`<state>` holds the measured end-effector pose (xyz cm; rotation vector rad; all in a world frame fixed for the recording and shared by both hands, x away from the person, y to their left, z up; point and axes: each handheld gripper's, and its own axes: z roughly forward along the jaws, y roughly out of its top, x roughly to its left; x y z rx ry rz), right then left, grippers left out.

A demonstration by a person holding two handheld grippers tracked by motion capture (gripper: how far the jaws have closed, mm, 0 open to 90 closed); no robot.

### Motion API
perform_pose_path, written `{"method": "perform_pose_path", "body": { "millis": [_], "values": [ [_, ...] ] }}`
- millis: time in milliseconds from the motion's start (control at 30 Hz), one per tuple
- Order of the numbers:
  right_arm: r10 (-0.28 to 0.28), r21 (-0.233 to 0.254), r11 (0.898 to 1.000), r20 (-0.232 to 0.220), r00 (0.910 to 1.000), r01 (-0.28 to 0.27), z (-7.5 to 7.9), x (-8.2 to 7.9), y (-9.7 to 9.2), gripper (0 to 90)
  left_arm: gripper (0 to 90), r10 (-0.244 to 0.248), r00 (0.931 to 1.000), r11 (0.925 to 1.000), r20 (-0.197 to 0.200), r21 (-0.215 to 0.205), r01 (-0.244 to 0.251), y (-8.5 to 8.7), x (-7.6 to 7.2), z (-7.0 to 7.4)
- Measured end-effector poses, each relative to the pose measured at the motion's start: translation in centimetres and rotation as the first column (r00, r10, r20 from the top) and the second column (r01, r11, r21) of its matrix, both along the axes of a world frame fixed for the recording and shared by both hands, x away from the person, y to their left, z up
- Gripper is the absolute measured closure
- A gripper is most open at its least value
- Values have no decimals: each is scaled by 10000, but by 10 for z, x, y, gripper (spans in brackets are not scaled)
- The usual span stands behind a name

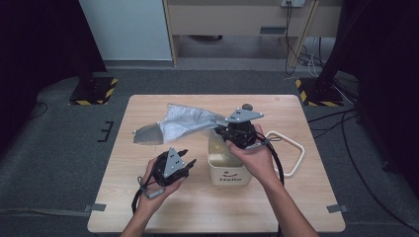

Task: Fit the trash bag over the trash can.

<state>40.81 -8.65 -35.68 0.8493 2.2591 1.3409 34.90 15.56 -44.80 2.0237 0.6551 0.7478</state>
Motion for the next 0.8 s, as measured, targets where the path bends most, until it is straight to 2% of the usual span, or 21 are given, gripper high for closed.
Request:
{"method": "perform_pose_path", "body": {
  "millis": [133, 200, 300, 400, 433, 500, 600, 667, 733, 800],
  "values": [
    [150, 143, 9998, 9, 9999, -150, 1, -4, -1, 898, 563, 306, 9995, 9992, -62, -269, -307, 2, 10, 0],
    [245, 211, 9995, -10, 9997, -245, 0, -6, -1, 899, 563, 394, 9992, 9969, -90, -684, -399, 3, 12, 2],
    [471, 195, 9987, -155, 9988, -468, -2, -9, -1, 899, 557, 396, 9992, 9898, -90, -1365, -404, 4, 12, 7],
    [731, 126, 9973, -299, 9969, -727, -7, -11, 1, 899, 532, 137, 9998, 9861, 148, -1659, -111, 5, 13, 14],
    [787, 125, 9969, -375, 9962, -782, -8, -11, 2, 899, 524, -17, 9998, 9813, 195, -1925, 54, 5, 12, 16],
    [855, 125, 9963, -427, 9954, -850, -11, -12, 3, 899, 504, 353, 9994, 9709, -59, -2370, -357, 4, 7, 18],
    [993, 169, 9950, -492, 9938, -986, -14, -12, 5, 900, 460, 44, 10000, 9638, 28, -2666, -35, 4, 8, 20],
    [1075, 222, 9941, -561, 9926, -1064, -16, -12, 6, 900, 438, -172, 9997, 9618, 156, -2730, 208, 5, 10, 22],
    [1225, 296, 9922, -596, 9907, -1209, -18, -12, 7, 900, 411, -295, 9995, 9486, 87, -3149, 307, 4, 9, 23],
    [1291, 371, 9912, -672, 9893, -1269, -19, -12, 9, 900, 401, -470, 9988, 9405, 137, -3362, 489, 4, 9, 24]
  ]
}}
